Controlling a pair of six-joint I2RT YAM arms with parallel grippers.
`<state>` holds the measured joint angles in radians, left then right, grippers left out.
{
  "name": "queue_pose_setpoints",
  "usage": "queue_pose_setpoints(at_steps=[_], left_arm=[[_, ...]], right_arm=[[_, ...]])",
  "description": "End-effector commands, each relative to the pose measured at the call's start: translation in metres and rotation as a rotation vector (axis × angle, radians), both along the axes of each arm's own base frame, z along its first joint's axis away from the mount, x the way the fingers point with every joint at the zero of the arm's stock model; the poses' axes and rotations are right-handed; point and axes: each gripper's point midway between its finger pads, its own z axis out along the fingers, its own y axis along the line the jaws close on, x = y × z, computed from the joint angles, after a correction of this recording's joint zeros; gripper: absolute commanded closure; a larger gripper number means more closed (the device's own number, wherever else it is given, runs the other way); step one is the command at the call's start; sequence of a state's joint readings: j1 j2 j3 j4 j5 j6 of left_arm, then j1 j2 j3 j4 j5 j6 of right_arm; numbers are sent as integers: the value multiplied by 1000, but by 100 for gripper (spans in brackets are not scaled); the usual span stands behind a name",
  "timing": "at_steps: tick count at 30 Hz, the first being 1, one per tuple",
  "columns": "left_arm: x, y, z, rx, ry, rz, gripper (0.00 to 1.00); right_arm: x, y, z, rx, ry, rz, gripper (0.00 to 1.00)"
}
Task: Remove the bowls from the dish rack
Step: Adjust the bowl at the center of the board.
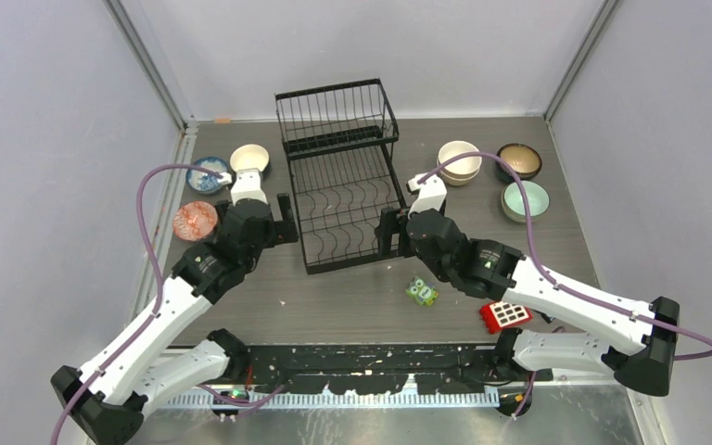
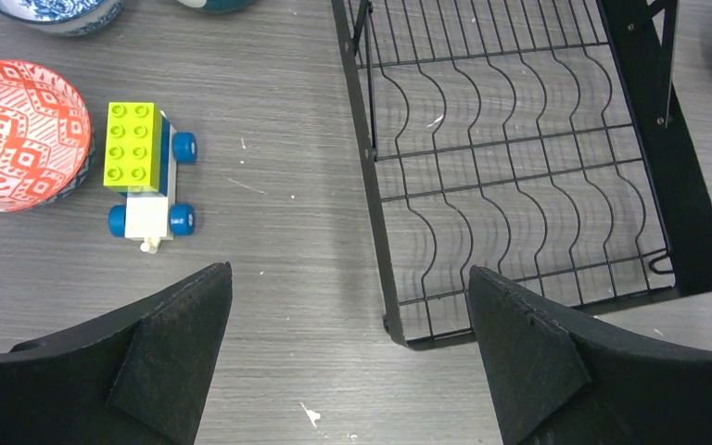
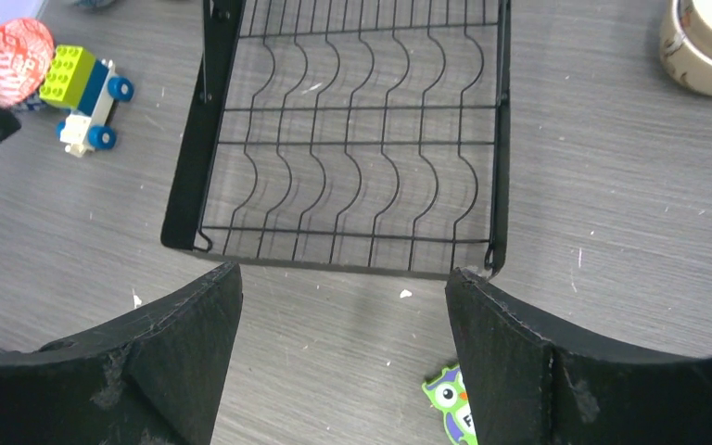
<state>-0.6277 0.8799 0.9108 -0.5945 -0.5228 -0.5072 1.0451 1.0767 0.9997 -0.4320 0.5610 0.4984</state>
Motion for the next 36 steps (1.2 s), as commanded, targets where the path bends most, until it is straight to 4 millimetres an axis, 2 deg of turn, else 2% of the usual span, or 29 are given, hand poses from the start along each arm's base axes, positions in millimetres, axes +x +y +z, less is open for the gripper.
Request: queue_pose_setpoints(at_steps=[1, 6, 12, 16, 19, 25, 29, 32, 36], left_arm=[[-14, 4, 12, 3, -11, -46, 0], [-23, 14, 14, 40, -20, -61, 0], [-32, 3, 3, 31, 12, -150, 0], [-35, -1, 3, 23, 29, -174, 0], [-31, -3, 4, 11, 17, -162, 0], [-14, -5, -4, -26, 60, -59, 0], [-2, 23, -9, -83, 72, 95, 0], [-4, 62, -25, -219, 128, 265, 0], [-5, 111, -34, -348, 108, 485, 1]], right_arm=[[15, -4, 41, 66, -99, -77, 16], [12, -7, 45, 75, -99, -73, 16], [6, -4, 42, 64, -66, -40, 16], [5, -10, 43, 68, -81, -43, 16], [4, -11, 50, 88, -99, -35, 16], [0, -6, 33, 86, -67, -11, 16], [-5, -3, 19, 66, -46, 30, 16], [-10, -5, 16, 61, -33, 46, 16], [-13, -5, 11, 61, -37, 73, 16]])
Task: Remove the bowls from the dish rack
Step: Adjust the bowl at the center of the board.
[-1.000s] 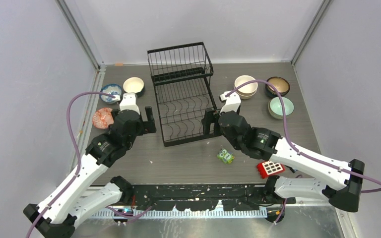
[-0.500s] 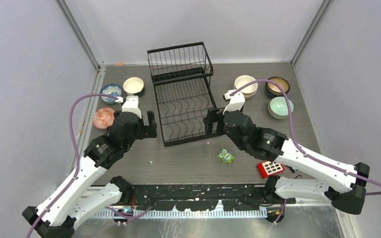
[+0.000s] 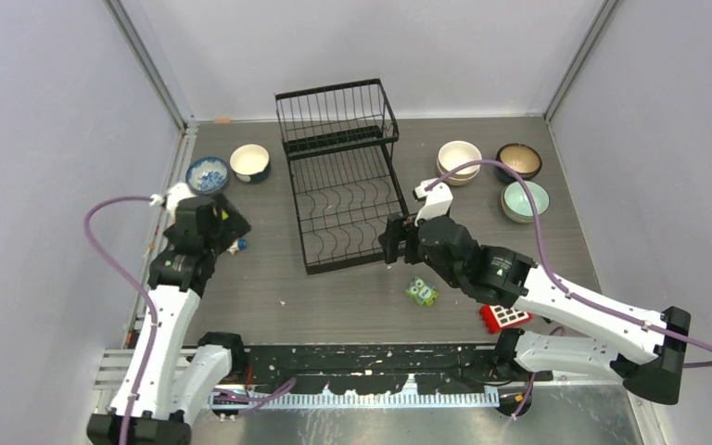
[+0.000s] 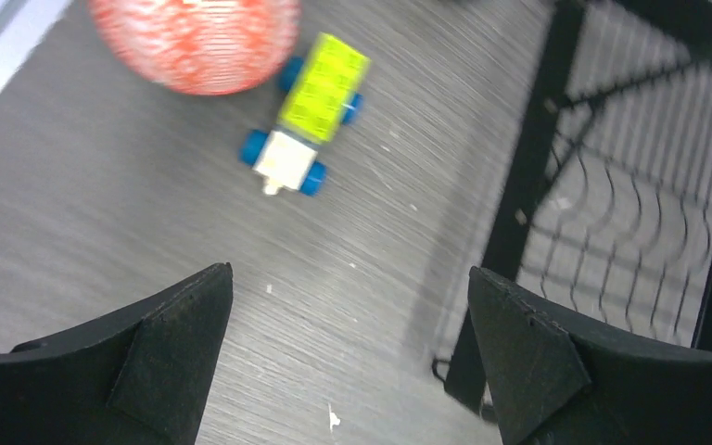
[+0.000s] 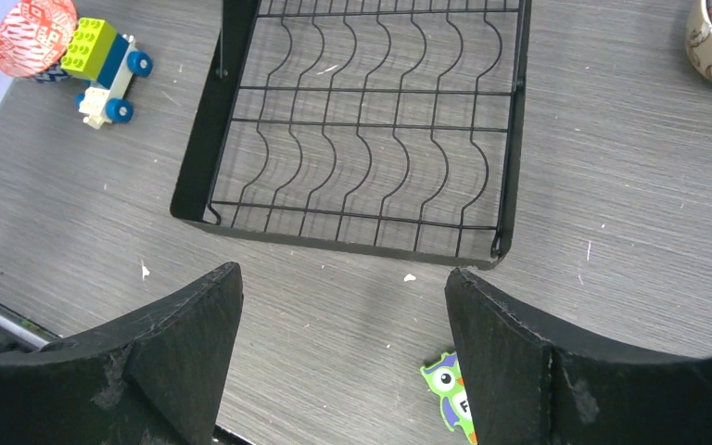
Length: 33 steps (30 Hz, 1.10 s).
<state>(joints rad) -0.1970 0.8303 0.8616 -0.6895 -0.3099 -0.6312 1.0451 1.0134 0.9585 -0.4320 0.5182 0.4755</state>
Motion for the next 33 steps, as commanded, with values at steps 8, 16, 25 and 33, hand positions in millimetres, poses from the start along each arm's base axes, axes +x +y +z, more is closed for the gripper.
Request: queue_pose_setpoints(at_steps=[8, 16, 25, 33], left_arm=[[10, 92, -26, -298, -9, 507, 1], [8, 122, -57, -387, 16, 687, 1], [19, 147, -81, -494, 72, 841, 0], [51, 163, -82, -520, -49, 806, 7]], right_arm=[[-13, -10, 9, 54, -24, 44, 16], [-24, -24, 12, 64, -20, 54, 16], [-25, -27, 3, 71, -4, 36, 16], [-25, -28, -3, 68, -8, 40, 16]])
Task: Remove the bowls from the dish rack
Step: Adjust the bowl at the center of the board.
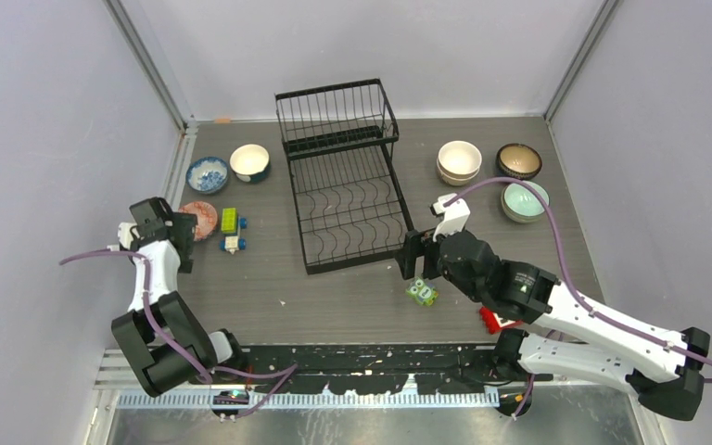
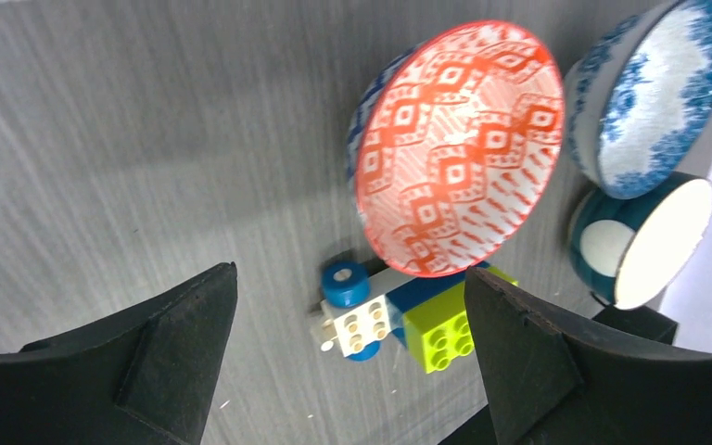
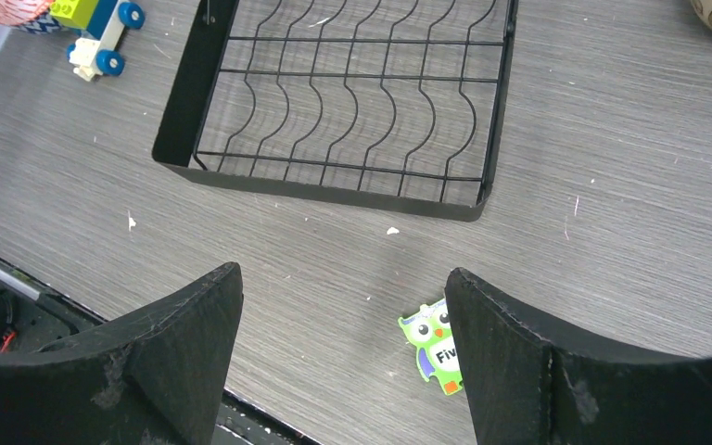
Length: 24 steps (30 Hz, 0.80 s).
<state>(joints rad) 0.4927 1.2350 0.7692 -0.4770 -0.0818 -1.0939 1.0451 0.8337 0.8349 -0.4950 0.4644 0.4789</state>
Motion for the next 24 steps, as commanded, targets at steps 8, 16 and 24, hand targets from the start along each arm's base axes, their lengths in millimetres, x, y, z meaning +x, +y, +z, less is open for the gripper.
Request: queue_pose_setpoints(at_steps=[8, 16, 24], left_arm=[[34, 25, 9, 101, -116, -14, 17], [35, 30, -5, 104, -71, -24, 29], [35, 24, -25, 57, -36, -38, 38]], right_arm=[[2, 2, 9, 63, -49, 7, 16], [-2, 6, 9, 95, -45, 28, 16], [-4, 2, 11, 99, -52, 29, 16]])
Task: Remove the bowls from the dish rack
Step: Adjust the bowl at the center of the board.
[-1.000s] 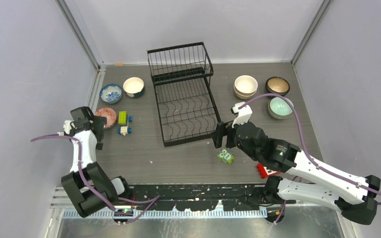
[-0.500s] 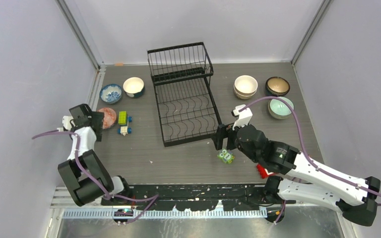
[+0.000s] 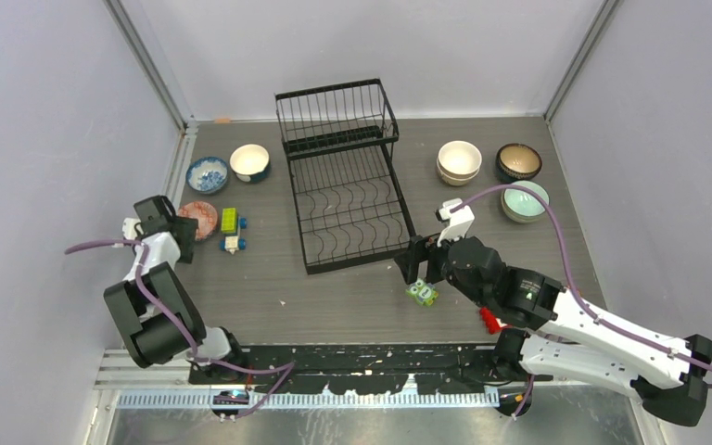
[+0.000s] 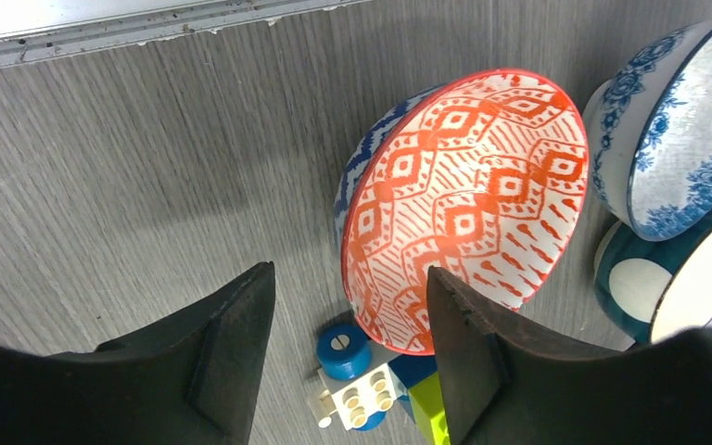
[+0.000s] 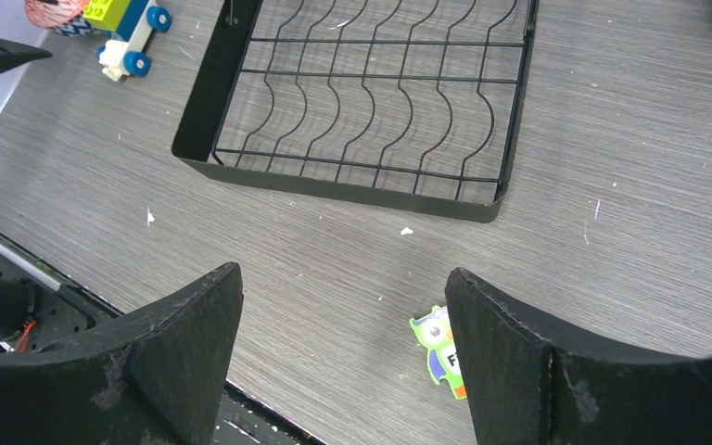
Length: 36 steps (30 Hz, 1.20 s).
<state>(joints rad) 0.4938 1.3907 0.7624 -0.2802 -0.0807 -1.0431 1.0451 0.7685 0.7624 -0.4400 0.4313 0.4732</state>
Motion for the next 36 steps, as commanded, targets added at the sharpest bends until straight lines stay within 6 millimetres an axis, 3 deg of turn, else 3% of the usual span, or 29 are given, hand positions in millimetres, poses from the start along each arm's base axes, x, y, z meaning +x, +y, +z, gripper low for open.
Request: queue_pose_setpoints(at_steps=[1, 6, 26, 36], left_arm=[[6, 7, -3, 14, -15, -3, 41], [8, 6, -13, -5, 4, -7, 53], [33, -16, -14, -52, -20, -63, 61], [41, -24, -7, -54, -34, -80, 71]], right_arm=[[3, 2, 17, 56, -38, -4, 16], [3, 2, 14, 51, -33, -6, 16], [7, 4, 12, 37, -35, -17, 16], [6, 1, 13, 38, -38, -24, 16]])
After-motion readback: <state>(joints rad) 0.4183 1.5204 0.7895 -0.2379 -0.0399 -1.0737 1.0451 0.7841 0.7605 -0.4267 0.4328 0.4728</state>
